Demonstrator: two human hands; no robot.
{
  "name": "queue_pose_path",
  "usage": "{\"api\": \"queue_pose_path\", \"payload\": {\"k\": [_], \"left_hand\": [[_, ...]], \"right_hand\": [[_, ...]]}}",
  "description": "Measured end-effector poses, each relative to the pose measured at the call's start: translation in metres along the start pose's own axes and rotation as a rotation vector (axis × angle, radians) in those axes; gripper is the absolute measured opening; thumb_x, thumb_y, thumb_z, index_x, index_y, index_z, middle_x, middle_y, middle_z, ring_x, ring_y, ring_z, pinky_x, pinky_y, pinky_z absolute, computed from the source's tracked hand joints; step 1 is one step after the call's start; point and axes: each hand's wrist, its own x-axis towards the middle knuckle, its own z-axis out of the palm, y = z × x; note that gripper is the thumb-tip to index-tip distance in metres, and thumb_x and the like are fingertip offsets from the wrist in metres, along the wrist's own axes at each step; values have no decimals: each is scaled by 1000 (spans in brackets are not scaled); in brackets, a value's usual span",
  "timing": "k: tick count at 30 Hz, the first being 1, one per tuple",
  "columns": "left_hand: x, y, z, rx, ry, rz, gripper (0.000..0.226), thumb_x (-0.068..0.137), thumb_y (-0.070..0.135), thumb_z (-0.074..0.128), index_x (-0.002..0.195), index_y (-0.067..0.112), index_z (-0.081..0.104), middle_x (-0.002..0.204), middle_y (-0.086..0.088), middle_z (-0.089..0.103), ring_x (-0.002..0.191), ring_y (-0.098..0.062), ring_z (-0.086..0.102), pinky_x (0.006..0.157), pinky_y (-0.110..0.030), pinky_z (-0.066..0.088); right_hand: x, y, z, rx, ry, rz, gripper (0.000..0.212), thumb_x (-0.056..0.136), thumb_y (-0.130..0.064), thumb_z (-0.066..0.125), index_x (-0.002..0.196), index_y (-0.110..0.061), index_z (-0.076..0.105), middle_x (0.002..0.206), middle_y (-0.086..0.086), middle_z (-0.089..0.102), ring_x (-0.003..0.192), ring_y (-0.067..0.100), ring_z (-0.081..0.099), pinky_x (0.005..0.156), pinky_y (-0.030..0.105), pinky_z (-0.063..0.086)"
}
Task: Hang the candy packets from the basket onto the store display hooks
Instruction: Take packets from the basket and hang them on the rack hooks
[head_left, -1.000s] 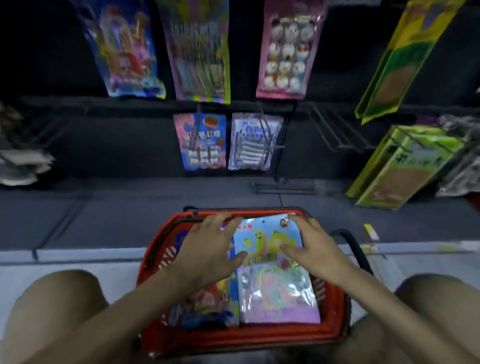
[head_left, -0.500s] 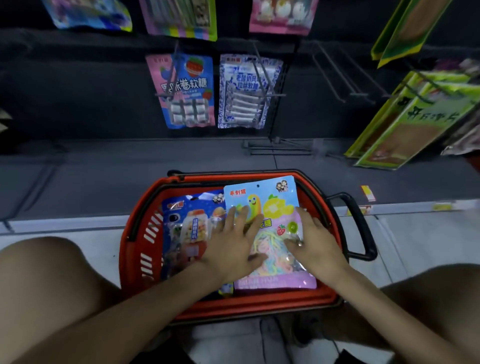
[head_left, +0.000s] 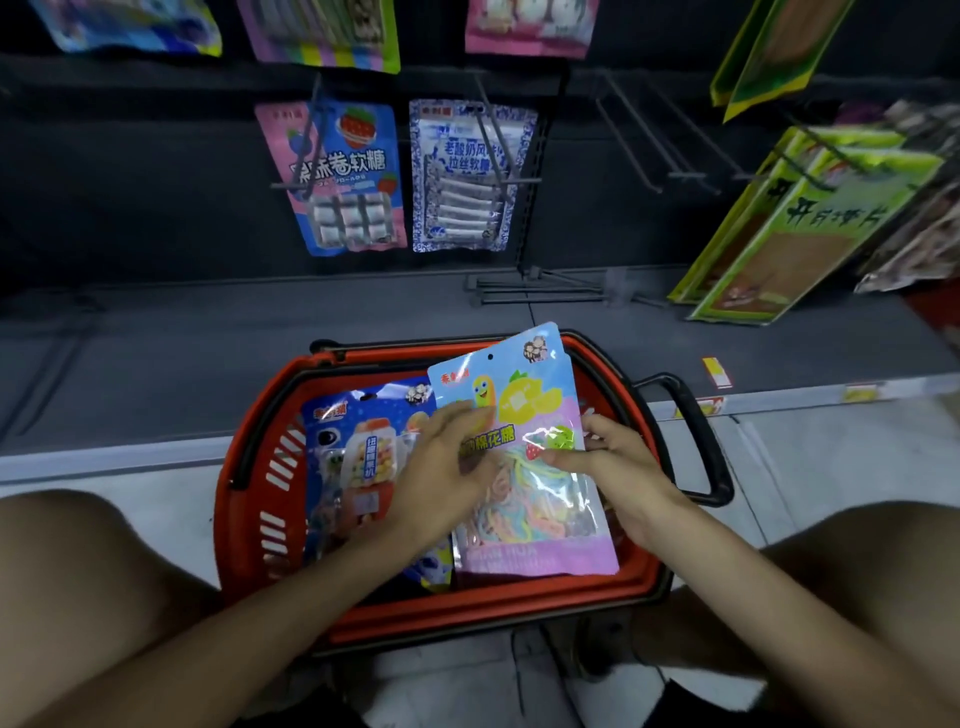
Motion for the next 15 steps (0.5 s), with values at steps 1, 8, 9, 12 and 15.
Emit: {"api": "queue_pose_path", "payload": {"k": [1, 8, 9, 12, 15], "left_hand": [[1, 2, -2, -71, 59, -22, 55, 97, 36, 71, 148, 34, 51, 149, 18, 41, 126, 9, 43, 114, -32, 44], [10, 34, -35, -707, 114, -322, 71, 85, 33, 83, 147, 26, 49, 129, 3, 69, 111, -16, 72, 94, -39, 60], [12, 37, -38, -760, 51, -341, 55, 84, 30, 83, 133, 16, 62, 122, -5, 75, 107, -24, 75, 92, -43, 62], [11, 39, -42, -826, 21, -307, 31, 72, 25, 86, 89, 6, 68, 106, -21, 77, 104, -40, 75, 88, -47, 62], [11, 39, -49, -801, 52, -255, 18, 72, 20, 87, 77, 15, 71, 104, -18, 79, 102, -39, 76, 87, -47, 61]], "right_hand": [[-2, -3, -1, 13, -8, -26, 32, 81, 0, 84, 111, -9, 73, 103, 8, 81, 97, 28, 78, 85, 37, 63], [-9, -25, -4, 264, -10, -193, 35, 83, 3, 76, 117, -7, 72, 109, 11, 80, 99, 23, 78, 75, 31, 62], [-8, -27, -4, 288, -14, -206, 36, 82, -1, 77, 117, -8, 73, 111, 11, 79, 101, 25, 77, 80, 34, 61], [-4, -35, -2, 319, -11, -245, 39, 82, -4, 78, 120, -8, 73, 114, 12, 78, 106, 27, 75, 96, 43, 55], [-7, -44, 4, 278, -29, -284, 35, 87, -1, 75, 122, -6, 71, 115, 12, 78, 107, 27, 75, 94, 40, 57]]}}
